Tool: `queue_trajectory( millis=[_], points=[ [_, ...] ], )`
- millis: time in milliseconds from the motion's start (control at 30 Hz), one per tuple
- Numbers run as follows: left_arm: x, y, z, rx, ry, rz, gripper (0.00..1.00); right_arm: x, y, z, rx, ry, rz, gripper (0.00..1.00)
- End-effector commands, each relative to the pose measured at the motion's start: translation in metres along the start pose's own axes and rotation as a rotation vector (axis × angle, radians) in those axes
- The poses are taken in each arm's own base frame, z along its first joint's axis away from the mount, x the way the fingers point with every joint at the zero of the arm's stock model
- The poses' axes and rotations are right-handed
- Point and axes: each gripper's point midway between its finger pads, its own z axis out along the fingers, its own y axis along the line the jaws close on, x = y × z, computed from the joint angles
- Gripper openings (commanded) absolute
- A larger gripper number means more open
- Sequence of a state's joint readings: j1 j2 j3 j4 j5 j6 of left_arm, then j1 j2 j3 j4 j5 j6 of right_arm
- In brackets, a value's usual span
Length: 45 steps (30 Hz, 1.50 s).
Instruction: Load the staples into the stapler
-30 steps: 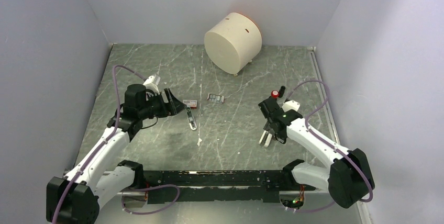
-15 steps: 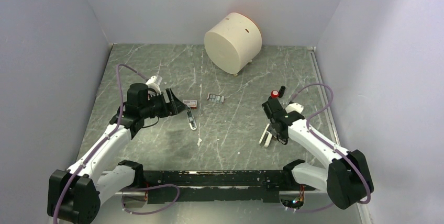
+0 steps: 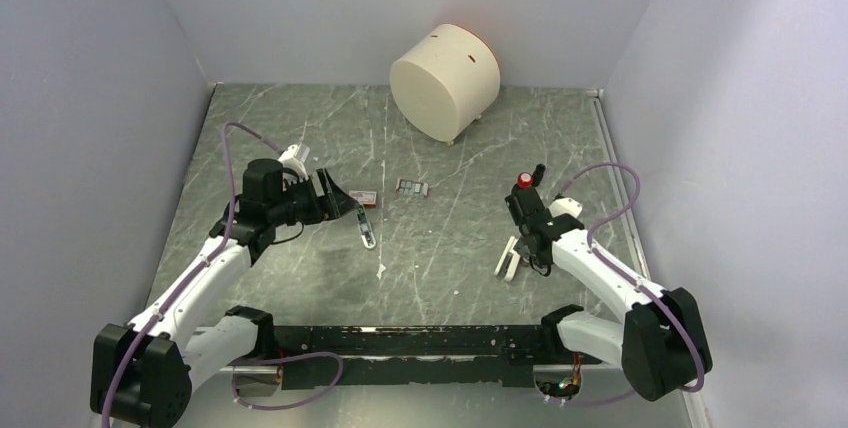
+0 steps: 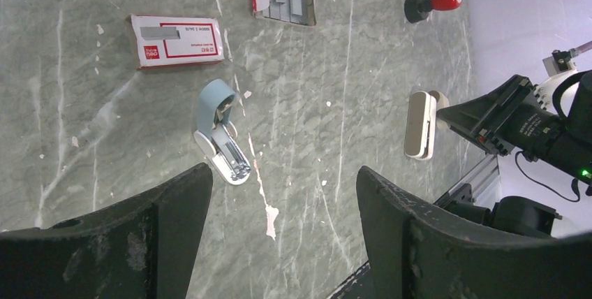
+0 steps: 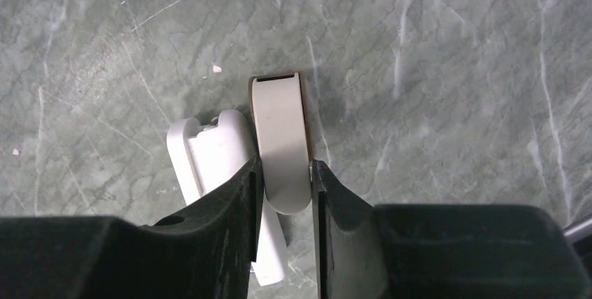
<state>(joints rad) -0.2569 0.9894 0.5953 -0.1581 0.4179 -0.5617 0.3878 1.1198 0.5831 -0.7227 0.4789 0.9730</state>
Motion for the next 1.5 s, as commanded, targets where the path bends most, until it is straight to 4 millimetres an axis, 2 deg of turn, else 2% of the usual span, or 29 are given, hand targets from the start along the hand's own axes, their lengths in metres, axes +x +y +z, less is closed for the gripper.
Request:
queue_trajectory(
  millis=[0,133,233,367,533,767,867,900,1000,1067,1167,1300,1400,1467],
  points=[
    [-0.009,-0.019,-0.001,0.079,-0.023,0.011,0.81,-0.019,0.002,-0.005,-0.002,-0.063,0.016,0.23],
    [-0.004,-0.022,0.002,0.110,-0.003,-0.005,0.81,-0.042,0.013,-0.022,-0.055,-0.123,0.022,0.22],
    [0.000,-0.025,0.005,0.134,0.009,-0.027,0.82,-0.050,0.028,-0.035,-0.137,-0.129,0.024,0.22],
    [0.009,-0.032,0.009,0.157,0.033,-0.046,0.85,-0.051,0.049,-0.049,-0.265,-0.100,0.025,0.22],
    [0.022,-0.051,0.020,0.180,0.057,-0.018,0.85,-0.048,0.068,-0.063,-0.396,-0.080,0.005,0.23],
    [0.057,-0.092,0.044,0.246,0.137,-0.014,0.85,-0.010,0.112,-0.069,-0.612,0.062,-0.095,0.22],
    [0.074,-0.100,0.057,0.243,0.161,-0.016,0.85,0.008,0.124,-0.070,-0.646,0.101,-0.131,0.22],
    [0.080,-0.102,0.062,0.236,0.175,-0.014,0.83,0.014,0.127,-0.070,-0.655,0.114,-0.143,0.22],
    [0.101,-0.106,0.076,0.238,0.222,0.013,0.68,0.032,0.137,-0.069,-0.675,0.154,-0.172,0.22],
    [0.116,-0.111,0.085,0.260,0.257,0.029,0.61,0.042,0.140,-0.065,-0.670,0.177,-0.188,0.21],
    [0.133,-0.118,0.098,0.276,0.294,0.046,0.57,0.058,0.145,-0.065,-0.667,0.227,-0.217,0.21],
    [0.147,-0.128,0.113,0.306,0.304,0.055,0.57,0.064,0.150,-0.065,-0.666,0.240,-0.232,0.21],
    [0.157,-0.129,0.124,0.292,0.316,0.060,0.56,0.067,0.151,-0.065,-0.670,0.249,-0.227,0.21],
    [0.164,-0.128,0.131,0.286,0.326,0.062,0.53,0.069,0.150,-0.064,-0.669,0.258,-0.226,0.21]
  ],
)
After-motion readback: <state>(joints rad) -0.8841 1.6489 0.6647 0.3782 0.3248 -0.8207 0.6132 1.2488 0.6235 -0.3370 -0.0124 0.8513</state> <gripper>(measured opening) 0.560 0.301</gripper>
